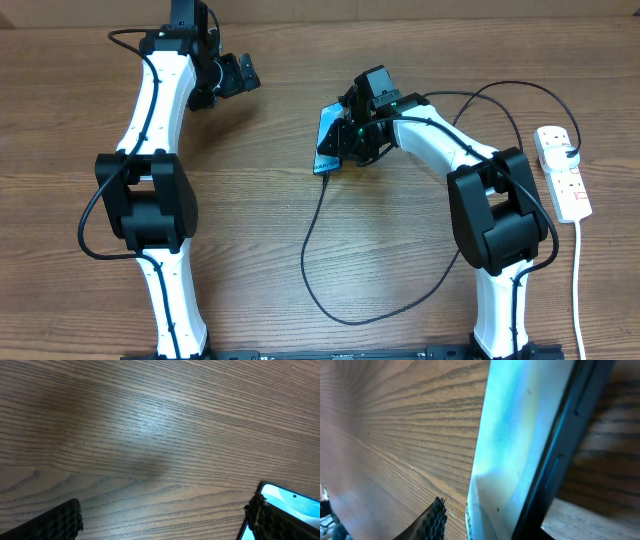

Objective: Plug charger to phone and switch on socket
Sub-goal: 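Lower the phone flat onto the table with the right gripper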

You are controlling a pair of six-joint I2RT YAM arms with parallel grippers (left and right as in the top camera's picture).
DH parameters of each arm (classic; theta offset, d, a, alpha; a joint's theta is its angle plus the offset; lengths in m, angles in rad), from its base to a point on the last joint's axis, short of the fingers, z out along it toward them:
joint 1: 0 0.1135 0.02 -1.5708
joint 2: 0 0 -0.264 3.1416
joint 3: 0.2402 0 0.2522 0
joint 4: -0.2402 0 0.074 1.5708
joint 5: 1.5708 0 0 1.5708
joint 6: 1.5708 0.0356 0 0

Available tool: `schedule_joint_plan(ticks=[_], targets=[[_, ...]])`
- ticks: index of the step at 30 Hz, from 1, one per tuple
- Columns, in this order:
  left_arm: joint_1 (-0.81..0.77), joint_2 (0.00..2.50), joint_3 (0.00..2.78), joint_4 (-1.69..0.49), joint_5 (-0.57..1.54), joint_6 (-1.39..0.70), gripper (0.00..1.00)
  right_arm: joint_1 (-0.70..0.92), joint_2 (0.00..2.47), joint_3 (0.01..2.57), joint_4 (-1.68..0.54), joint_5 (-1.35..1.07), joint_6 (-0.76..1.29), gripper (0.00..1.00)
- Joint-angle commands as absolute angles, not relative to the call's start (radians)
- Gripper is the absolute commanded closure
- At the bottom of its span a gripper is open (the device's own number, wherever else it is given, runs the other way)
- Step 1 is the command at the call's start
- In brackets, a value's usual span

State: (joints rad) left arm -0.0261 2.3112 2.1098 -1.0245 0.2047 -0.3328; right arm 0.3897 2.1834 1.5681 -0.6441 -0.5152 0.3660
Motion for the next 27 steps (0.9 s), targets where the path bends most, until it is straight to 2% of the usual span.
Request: schedule_joint_plan(ticks=[1, 9, 27], targets=[[-0.033, 2.276, 2.13, -1.021, 0.194, -0.314, 0.0, 0.392, 2.191, 1.57, -0.634, -0.485, 0.361, 0.62], [-0.033, 2.276, 2.13, -1.021, 0.194, -0.314, 0.0, 0.392, 2.191, 1.57, -0.634, -0.383, 0.362, 0.46], [-0.033, 2.276, 2.13, -1.021, 0.194, -0.314, 0.0, 0.392, 2.191, 1.57, -0.641, -0.355, 0.365, 0.45]])
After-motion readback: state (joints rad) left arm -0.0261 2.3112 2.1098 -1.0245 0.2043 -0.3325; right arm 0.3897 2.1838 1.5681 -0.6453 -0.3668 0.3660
